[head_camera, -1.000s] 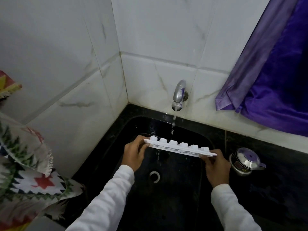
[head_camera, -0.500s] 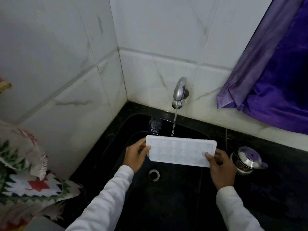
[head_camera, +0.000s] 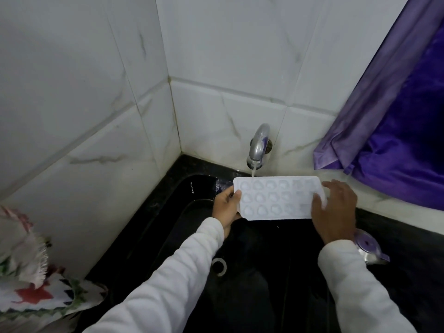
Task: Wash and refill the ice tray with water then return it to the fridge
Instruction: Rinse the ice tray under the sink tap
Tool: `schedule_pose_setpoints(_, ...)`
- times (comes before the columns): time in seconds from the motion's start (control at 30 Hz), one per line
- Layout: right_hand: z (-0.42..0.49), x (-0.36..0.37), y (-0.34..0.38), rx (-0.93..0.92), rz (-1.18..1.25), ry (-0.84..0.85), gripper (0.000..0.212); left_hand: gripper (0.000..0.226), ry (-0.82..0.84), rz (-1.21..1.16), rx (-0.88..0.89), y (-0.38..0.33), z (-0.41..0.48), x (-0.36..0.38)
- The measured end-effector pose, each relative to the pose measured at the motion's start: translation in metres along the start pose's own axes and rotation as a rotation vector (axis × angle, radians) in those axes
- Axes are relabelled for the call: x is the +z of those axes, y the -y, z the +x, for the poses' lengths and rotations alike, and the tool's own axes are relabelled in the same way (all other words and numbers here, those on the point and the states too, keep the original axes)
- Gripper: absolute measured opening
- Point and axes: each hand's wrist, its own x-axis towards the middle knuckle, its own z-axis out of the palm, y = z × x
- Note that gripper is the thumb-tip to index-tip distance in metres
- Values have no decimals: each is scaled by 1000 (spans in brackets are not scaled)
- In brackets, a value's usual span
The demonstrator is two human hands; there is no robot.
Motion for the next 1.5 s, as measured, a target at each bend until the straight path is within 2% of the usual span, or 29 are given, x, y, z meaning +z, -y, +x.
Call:
schedule_pose_setpoints(0.07,-6,11,8,-175,52,97,32,23,-41,-5,-2,2,3,6)
schedule_pose_setpoints(0.17,-14,25,27,-291,133,320,31,20,-65,-32,-32,7,4,9)
schedule_pose_setpoints(0.23,-16,33,36,-352,147,408,29,19,-65,-45,-41,9,3,7)
schedule_pose_setpoints(0.43,-9,49,54,-495,75,513,27,20,-38,-49,-49,13,-2,2)
schedule_pose_setpoints(0.67,-16,55,59,-514,-118,653,42,26,-13,-59,-60,20,-10,4)
schedule_pose_setpoints(0.8,-21,52,63,-444,-136,646,52,25,17,-86,-58,20,-12,2)
schedule_pose_setpoints(0.9,-26,51,66,-391,-109,633,50,24,28,-83,-51,20,-14,2)
schedule_pose_setpoints(1.03,-29,51,70,-403,-133,655,57,25,20,-49,-33,19,-14,1)
schedule_pose_setpoints(1.17,-25,53,74,-371,-100,636,52,25,12,-65,-47,17,-13,1)
schedule_pose_setpoints(1.27,-23,55,70,-406,-83,688,52,26,0,-76,-41,17,-12,-2)
schedule_pose_setpoints(1.33,-25,56,68,-407,-60,669,47,25,-7,-77,-35,15,-10,-2)
schedule_pose_setpoints(1.5,-32,55,68,-326,136,489,17,24,-32,-89,-40,8,-3,1)
